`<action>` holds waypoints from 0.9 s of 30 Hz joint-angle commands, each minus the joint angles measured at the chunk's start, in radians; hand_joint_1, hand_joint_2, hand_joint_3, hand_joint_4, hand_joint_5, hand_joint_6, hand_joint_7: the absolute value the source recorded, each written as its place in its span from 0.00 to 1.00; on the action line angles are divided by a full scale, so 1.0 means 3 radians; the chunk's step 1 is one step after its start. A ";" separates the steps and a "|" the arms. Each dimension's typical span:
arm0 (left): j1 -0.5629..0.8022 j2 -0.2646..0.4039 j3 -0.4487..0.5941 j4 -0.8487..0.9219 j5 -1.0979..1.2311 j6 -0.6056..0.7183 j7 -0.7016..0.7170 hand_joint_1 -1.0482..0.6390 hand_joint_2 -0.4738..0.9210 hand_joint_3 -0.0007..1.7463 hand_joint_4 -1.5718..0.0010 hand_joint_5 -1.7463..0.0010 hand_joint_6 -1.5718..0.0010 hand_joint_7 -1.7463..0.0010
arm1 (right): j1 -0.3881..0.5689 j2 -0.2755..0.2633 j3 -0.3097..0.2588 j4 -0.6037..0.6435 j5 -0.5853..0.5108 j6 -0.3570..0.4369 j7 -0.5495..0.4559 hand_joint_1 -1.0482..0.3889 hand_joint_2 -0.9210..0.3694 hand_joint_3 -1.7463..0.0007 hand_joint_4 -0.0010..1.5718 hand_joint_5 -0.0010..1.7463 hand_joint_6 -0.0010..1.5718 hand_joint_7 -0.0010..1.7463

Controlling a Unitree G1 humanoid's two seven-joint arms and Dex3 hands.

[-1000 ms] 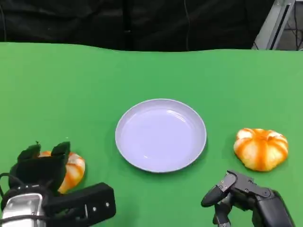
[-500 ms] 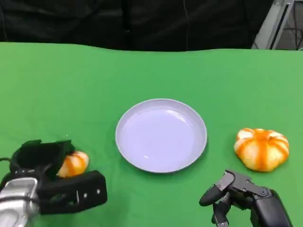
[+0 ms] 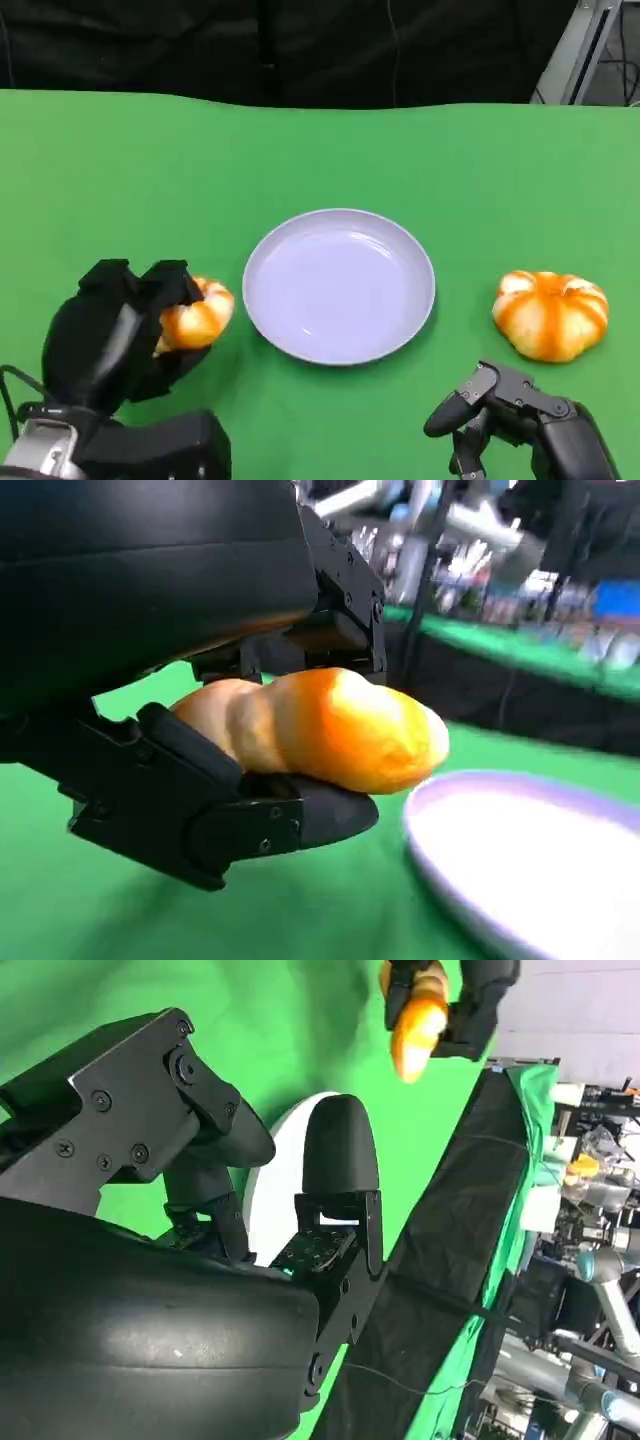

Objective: Grasp the bread from the table and place it into the plate.

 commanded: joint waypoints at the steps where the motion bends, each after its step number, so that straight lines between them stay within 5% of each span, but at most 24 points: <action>1: -0.0224 0.0022 -0.0025 0.0198 0.0083 -0.0567 0.0513 0.55 0.66 0.76 0.46 0.00 0.59 0.00 | 0.0004 -0.0030 -0.0041 -0.0021 0.0046 -0.0023 0.0001 0.76 0.37 0.27 0.42 0.94 0.45 0.77; 9: -0.0635 -0.0161 -0.0203 0.0454 0.0199 -0.0754 0.0539 0.51 0.59 0.85 0.43 0.00 0.57 0.00 | -0.0013 -0.0018 -0.0049 0.0001 0.0054 -0.0003 0.0003 0.76 0.37 0.27 0.43 0.93 0.46 0.77; 24: -0.1633 -0.0828 -0.0667 0.1577 0.0260 -0.0468 0.0361 0.52 0.55 0.83 0.44 0.00 0.55 0.00 | 0.0053 -0.0001 -0.0026 0.0009 0.0076 -0.0063 -0.0016 0.75 0.38 0.27 0.44 0.92 0.47 0.77; 27: -0.1703 -0.0879 -0.0668 0.1618 0.0210 -0.0239 0.0085 0.49 0.65 0.67 0.53 0.00 0.58 0.11 | 0.0057 -0.0004 -0.0020 0.0007 0.0053 -0.0077 -0.0024 0.75 0.37 0.28 0.44 0.92 0.47 0.77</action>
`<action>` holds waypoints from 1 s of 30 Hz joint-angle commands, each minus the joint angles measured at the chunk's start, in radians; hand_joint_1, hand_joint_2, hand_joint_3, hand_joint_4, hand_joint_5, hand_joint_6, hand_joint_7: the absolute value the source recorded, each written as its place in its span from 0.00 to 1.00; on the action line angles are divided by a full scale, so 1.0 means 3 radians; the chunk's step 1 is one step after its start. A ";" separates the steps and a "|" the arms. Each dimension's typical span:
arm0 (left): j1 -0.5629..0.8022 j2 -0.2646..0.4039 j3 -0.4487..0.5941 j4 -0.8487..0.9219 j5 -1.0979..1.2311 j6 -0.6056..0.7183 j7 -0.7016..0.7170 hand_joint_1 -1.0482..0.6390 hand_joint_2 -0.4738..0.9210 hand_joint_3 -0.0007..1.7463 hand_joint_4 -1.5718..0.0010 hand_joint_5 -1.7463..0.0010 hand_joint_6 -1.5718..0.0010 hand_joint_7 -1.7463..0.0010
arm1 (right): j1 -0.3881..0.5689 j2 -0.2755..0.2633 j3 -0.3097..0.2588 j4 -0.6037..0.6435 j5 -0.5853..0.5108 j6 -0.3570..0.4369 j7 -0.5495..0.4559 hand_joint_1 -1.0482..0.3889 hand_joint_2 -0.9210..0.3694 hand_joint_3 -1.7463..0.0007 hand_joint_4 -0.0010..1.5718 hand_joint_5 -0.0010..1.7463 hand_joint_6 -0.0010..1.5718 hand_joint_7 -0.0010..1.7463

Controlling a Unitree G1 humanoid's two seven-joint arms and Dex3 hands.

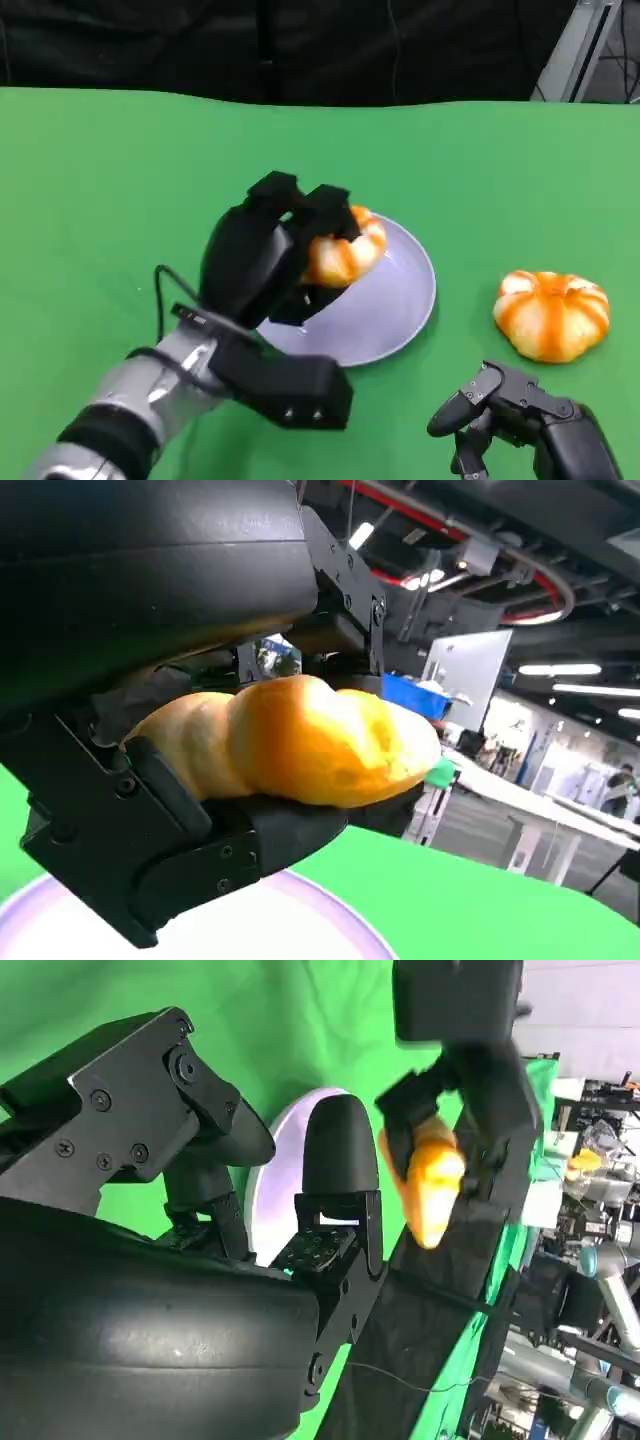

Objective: Grasp the bread from the table and place it into the plate.

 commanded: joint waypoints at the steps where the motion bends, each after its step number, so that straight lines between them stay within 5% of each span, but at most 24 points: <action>1: -0.0130 -0.0025 -0.0012 0.0075 -0.0091 0.0290 -0.0351 0.48 0.68 0.63 0.55 0.00 0.57 0.15 | 0.0036 -0.0014 -0.0004 -0.0022 0.0001 -0.0028 -0.0023 0.75 0.37 0.28 0.44 0.92 0.47 0.77; 3: -0.0158 -0.0039 -0.0027 0.0012 -0.0129 0.0516 -0.0729 0.48 0.74 0.49 0.62 0.15 0.61 0.37 | 0.0034 -0.0022 0.0005 -0.0025 -0.0023 -0.0024 -0.0022 0.76 0.37 0.28 0.44 0.92 0.47 0.77; 5: -0.0155 -0.0020 -0.0067 -0.0130 -0.0120 0.0760 -0.1113 0.43 0.92 0.23 0.79 0.52 0.70 0.73 | 0.0031 -0.0023 0.0012 -0.0022 -0.0038 -0.0035 -0.0026 0.76 0.37 0.28 0.44 0.93 0.47 0.76; 7: -0.0119 0.0000 -0.0104 -0.0283 -0.0094 0.0953 -0.1345 0.38 0.98 0.13 0.88 0.64 0.75 0.86 | 0.0029 -0.0014 0.0017 -0.0024 -0.0036 -0.0029 -0.0030 0.76 0.37 0.28 0.44 0.93 0.47 0.76; 9: -0.0081 0.0012 -0.0170 -0.0458 -0.0022 0.1240 -0.1631 0.30 1.00 0.14 0.96 0.75 0.84 0.93 | 0.0030 -0.0006 0.0019 -0.0037 -0.0025 -0.0009 -0.0027 0.76 0.37 0.28 0.44 0.93 0.47 0.76; 15: 0.0030 0.0104 -0.0309 -0.0867 0.0051 0.1721 -0.2244 0.14 1.00 0.23 1.00 0.96 0.95 0.99 | 0.0038 -0.0007 0.0023 -0.0051 -0.0038 0.0006 -0.0029 0.78 0.38 0.26 0.44 0.94 0.47 0.76; 23: 0.0138 0.0288 -0.0291 -0.1293 -0.0126 0.1874 -0.2901 0.08 1.00 0.28 1.00 1.00 0.97 1.00 | 0.0018 -0.0007 0.0016 -0.0030 -0.0048 -0.0014 -0.0046 0.77 0.37 0.27 0.44 0.93 0.47 0.76; 30: 0.0578 0.0569 0.0019 -0.1918 -0.0461 0.1692 -0.2909 0.08 1.00 0.32 1.00 1.00 0.97 1.00 | 0.0005 -0.0008 0.0026 -0.0022 -0.0059 -0.0022 -0.0053 0.77 0.38 0.26 0.44 0.93 0.47 0.76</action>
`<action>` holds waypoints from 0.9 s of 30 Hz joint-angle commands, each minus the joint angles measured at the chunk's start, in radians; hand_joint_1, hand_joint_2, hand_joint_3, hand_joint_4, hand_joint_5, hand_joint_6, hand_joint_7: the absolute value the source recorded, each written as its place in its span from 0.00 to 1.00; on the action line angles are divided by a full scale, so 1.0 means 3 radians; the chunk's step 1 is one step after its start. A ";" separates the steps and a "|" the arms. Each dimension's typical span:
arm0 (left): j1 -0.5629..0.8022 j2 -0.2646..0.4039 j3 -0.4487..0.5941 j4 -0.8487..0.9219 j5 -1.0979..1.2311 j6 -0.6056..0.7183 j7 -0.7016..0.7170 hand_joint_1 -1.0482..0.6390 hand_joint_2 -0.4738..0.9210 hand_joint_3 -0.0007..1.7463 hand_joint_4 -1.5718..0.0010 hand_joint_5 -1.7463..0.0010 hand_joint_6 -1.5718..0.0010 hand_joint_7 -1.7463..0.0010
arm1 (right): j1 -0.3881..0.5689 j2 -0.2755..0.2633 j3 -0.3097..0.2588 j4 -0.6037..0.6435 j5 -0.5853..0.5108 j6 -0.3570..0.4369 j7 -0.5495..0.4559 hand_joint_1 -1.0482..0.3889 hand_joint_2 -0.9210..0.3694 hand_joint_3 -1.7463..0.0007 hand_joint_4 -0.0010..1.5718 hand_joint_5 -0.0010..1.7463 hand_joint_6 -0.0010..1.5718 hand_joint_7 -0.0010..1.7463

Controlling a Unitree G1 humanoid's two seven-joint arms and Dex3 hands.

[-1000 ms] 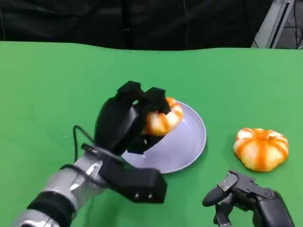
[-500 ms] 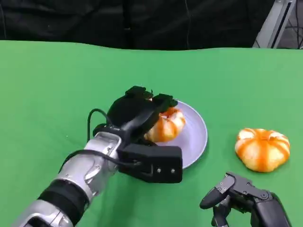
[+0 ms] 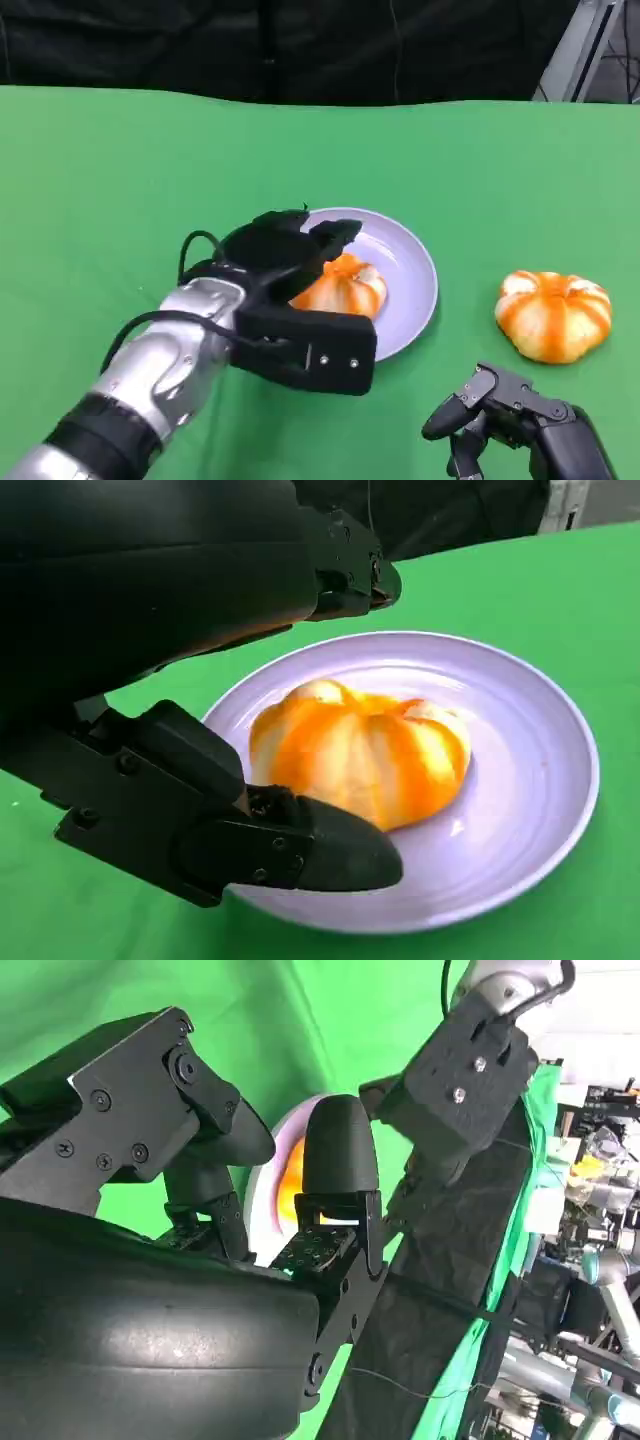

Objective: Grasp the bread from the table and place it into the plate.

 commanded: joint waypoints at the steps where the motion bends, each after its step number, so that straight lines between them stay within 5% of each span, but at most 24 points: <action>1: 0.0437 0.0251 0.0374 -0.0481 -0.0386 -0.0273 0.0107 0.09 1.00 0.32 1.00 1.00 0.97 0.99 | 0.0014 -0.0010 -0.0014 -0.0019 0.0007 -0.0015 -0.0027 0.77 0.39 0.26 0.44 0.93 0.47 0.76; 8: 0.1067 0.0245 0.0964 -0.0692 -0.1129 -0.1138 0.0519 0.23 1.00 0.23 0.82 0.90 0.83 0.94 | 0.0006 -0.0014 -0.0010 -0.0006 0.0005 -0.0035 -0.0039 0.77 0.38 0.26 0.44 0.93 0.47 0.76; 15: 0.1103 0.0224 0.1033 -0.0647 -0.1151 -0.1282 0.0533 0.25 1.00 0.23 0.80 0.87 0.81 0.94 | 0.0004 -0.0016 -0.0010 -0.0003 0.0007 -0.0040 -0.0041 0.77 0.38 0.26 0.44 0.93 0.47 0.76; 19: 0.1886 -0.0040 0.1384 -0.0701 -0.2098 -0.2114 0.0600 0.41 1.00 0.16 0.58 0.63 0.52 0.85 | 0.0015 -0.0048 -0.0038 -0.0015 0.0026 -0.0037 -0.0018 0.77 0.38 0.26 0.44 0.93 0.47 0.76; 21: 0.1981 -0.0125 0.1433 -0.0697 -0.2291 -0.2209 0.0527 0.44 1.00 0.16 0.57 0.59 0.49 0.84 | 0.0024 -0.0047 -0.0038 -0.0021 0.0032 -0.0037 -0.0011 0.77 0.38 0.27 0.44 0.93 0.47 0.76; 24: 0.2144 -0.0205 0.1492 -0.0743 -0.2550 -0.2285 0.0407 0.55 0.87 0.44 0.53 0.31 0.46 0.53 | 0.0042 -0.0048 -0.0039 -0.0039 0.0039 -0.0039 -0.0005 0.77 0.38 0.27 0.44 0.92 0.47 0.76; 27: 0.2259 -0.0211 0.1526 -0.0830 -0.2630 -0.2228 0.0306 0.57 0.80 0.57 0.48 0.18 0.46 0.37 | 0.0059 -0.0049 -0.0045 -0.0073 0.0048 -0.0013 0.0002 0.76 0.37 0.27 0.44 0.92 0.47 0.76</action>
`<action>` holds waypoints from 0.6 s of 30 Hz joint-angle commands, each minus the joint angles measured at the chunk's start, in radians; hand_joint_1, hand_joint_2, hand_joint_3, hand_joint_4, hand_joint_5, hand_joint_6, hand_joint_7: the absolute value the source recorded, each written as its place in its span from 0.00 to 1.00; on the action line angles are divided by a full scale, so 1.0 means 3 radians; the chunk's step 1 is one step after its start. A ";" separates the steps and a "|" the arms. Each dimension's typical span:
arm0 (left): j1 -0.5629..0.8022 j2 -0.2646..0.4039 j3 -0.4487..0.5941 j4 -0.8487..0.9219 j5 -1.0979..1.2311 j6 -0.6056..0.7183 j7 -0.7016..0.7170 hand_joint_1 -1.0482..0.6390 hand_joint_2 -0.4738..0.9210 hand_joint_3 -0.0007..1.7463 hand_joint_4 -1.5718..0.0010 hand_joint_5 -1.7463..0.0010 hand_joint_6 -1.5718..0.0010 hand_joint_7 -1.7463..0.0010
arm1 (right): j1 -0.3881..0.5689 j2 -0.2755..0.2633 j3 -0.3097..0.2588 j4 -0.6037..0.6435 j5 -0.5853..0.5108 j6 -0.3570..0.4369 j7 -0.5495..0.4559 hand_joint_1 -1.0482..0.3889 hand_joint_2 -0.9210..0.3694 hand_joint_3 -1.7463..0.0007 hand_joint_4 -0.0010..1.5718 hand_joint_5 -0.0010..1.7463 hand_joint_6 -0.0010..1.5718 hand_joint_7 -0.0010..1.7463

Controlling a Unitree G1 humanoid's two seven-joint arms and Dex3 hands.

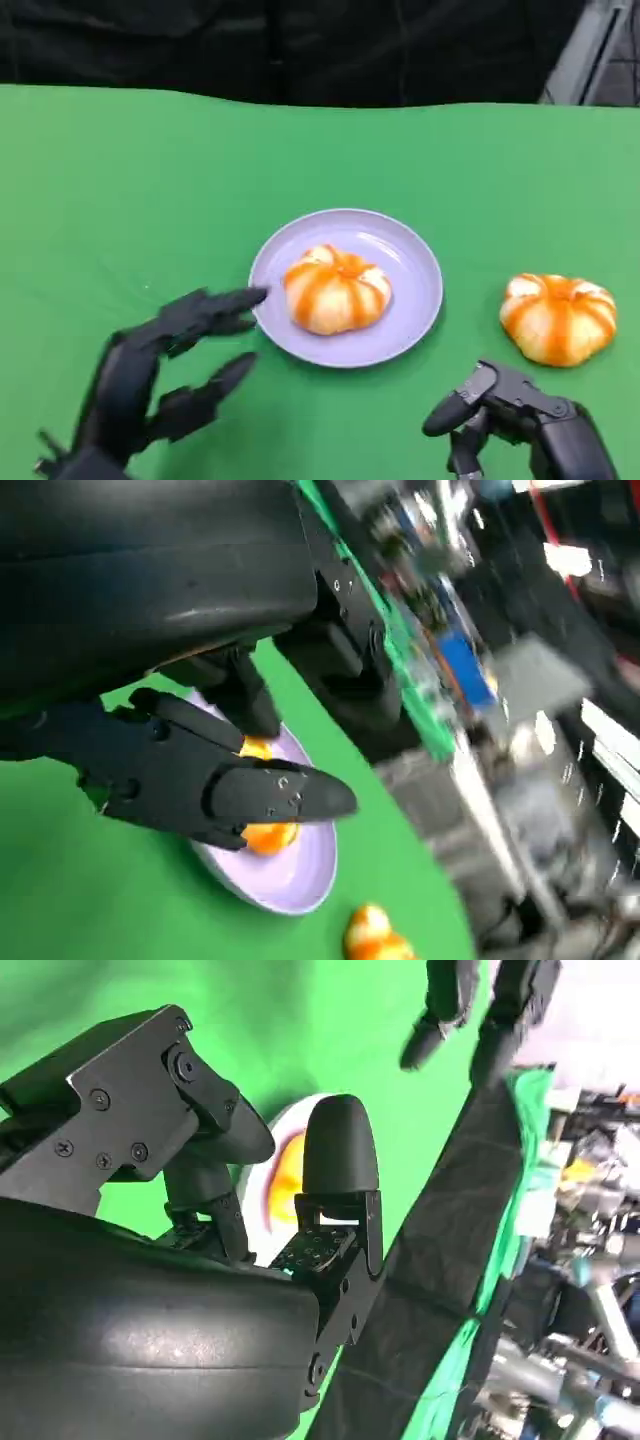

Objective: Grasp the bread from the table and place it into the plate.

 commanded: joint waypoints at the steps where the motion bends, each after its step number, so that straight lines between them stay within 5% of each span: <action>1: 0.0135 -0.0008 0.0060 -0.0149 -0.0142 0.0021 -0.0165 0.58 0.78 0.61 0.48 0.14 0.47 0.34 | 0.0068 -0.0037 -0.0040 -0.0081 0.0052 0.0004 0.0013 0.76 0.37 0.28 0.44 0.92 0.47 0.76; 6: 0.0243 -0.0060 0.0073 -0.0289 -0.0357 0.0191 -0.0355 0.58 0.72 0.72 0.48 0.04 0.48 0.20 | 0.0116 -0.0056 -0.0075 -0.0123 0.0076 -0.0004 0.0040 0.76 0.36 0.28 0.43 0.93 0.46 0.76; 18: 0.0204 -0.0226 0.0214 -0.0243 -0.0365 0.0160 -0.0426 0.55 0.76 0.61 0.50 0.00 0.54 0.11 | 0.0144 -0.0070 -0.0120 -0.0162 0.0127 0.0015 0.0086 0.77 0.33 0.32 0.42 0.93 0.46 0.75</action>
